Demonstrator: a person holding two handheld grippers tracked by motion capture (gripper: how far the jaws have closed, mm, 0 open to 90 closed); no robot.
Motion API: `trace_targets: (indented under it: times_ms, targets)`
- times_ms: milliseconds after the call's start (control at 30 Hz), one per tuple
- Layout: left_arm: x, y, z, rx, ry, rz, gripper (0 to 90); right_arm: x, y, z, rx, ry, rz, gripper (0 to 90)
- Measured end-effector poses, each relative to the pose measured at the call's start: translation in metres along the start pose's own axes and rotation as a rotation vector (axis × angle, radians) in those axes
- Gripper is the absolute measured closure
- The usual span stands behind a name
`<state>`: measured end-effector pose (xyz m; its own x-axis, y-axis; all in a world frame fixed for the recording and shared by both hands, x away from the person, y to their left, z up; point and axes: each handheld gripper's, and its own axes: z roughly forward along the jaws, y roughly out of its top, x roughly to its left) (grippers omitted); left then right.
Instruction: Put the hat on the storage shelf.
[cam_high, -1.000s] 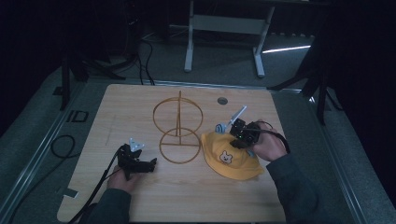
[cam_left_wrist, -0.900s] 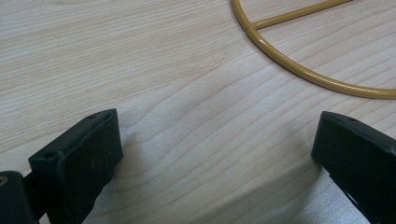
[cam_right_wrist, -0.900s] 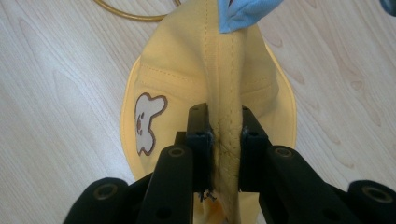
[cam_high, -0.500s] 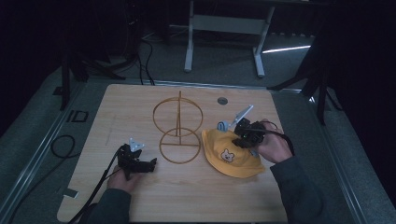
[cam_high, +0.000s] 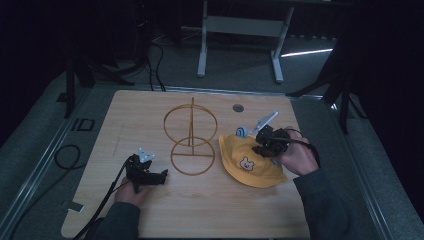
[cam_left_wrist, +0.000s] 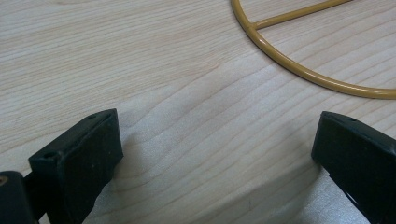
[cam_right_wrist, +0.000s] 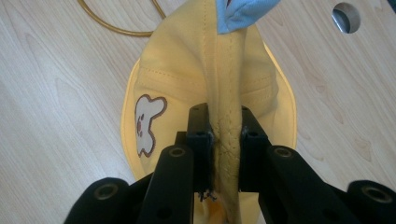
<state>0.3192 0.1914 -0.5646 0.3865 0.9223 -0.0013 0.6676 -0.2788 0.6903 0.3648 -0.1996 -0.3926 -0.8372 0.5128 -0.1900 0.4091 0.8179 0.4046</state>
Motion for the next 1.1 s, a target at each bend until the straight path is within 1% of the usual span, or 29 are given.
trace_targets:
  times_ms: [133,333,667,1100]
  targets:
    - [0.000,0.000,0.000,0.000,0.000,0.000,1.9,0.001,0.000,-0.003,-0.015,-0.002,0.001,79.2]
    - [0.000,0.000,0.000,0.000,0.000,0.000,1.9,0.002,0.001,-0.004,-0.021,-0.004,-0.002,79.2]
    - [0.000,0.000,0.000,0.000,-0.001,-0.001,1.9,0.003,0.002,-0.019,-0.071,-0.028,-0.007,79.2]
    - [0.000,0.000,0.000,0.000,0.000,-0.001,1.9,0.003,0.001,-0.026,-0.120,-0.051,-0.013,79.3]
